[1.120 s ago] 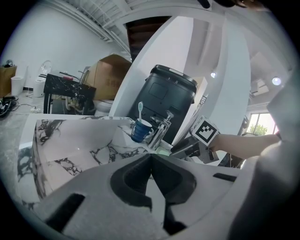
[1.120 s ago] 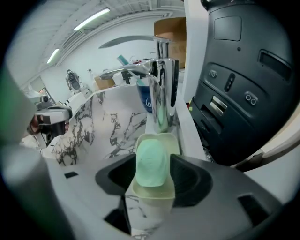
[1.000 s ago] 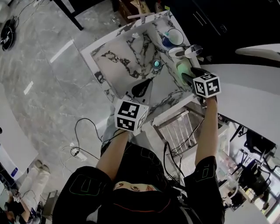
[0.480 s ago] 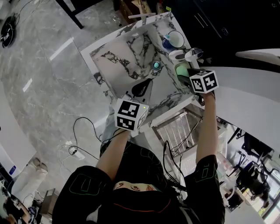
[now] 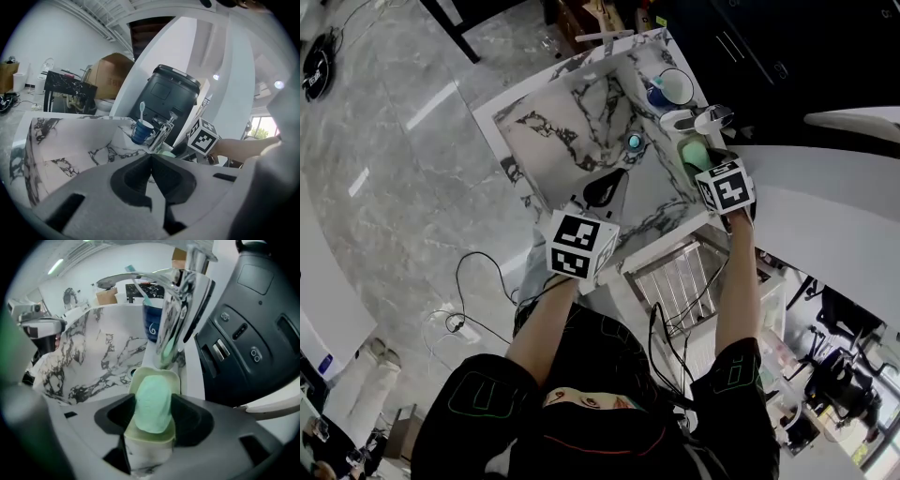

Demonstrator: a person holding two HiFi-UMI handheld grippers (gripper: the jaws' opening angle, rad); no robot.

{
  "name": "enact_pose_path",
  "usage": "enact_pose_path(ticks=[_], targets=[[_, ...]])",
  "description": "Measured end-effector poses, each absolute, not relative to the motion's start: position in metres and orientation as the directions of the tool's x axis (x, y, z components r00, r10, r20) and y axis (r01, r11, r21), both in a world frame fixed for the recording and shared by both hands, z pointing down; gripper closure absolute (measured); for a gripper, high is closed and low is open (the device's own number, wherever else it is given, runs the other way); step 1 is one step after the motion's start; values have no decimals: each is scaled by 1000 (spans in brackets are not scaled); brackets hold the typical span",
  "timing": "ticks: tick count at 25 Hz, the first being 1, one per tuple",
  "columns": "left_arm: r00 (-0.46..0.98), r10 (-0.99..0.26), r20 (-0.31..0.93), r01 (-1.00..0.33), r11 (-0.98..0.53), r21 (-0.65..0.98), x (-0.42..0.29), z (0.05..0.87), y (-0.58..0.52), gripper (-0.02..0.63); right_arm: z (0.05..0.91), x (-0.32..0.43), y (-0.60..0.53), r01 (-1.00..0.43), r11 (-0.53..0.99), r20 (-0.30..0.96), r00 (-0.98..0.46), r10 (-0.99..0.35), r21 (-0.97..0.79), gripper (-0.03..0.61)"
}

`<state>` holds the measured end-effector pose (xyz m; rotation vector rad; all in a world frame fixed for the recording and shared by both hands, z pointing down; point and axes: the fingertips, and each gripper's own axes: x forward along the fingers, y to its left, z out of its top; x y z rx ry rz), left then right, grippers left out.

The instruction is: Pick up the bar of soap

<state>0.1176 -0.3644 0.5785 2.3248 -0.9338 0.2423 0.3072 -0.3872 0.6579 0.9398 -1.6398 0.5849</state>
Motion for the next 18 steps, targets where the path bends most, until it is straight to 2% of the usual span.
enact_pose_path(ticks=[6, 18], targets=[[741, -558, 373, -669, -566, 481, 124, 578, -360, 606, 663, 305, -386, -804, 587, 970, -59, -237, 95, 318], [737, -581, 347, -671, -562, 483, 121, 567, -356, 606, 659, 313, -390, -839, 507, 939, 13, -344, 197, 324]])
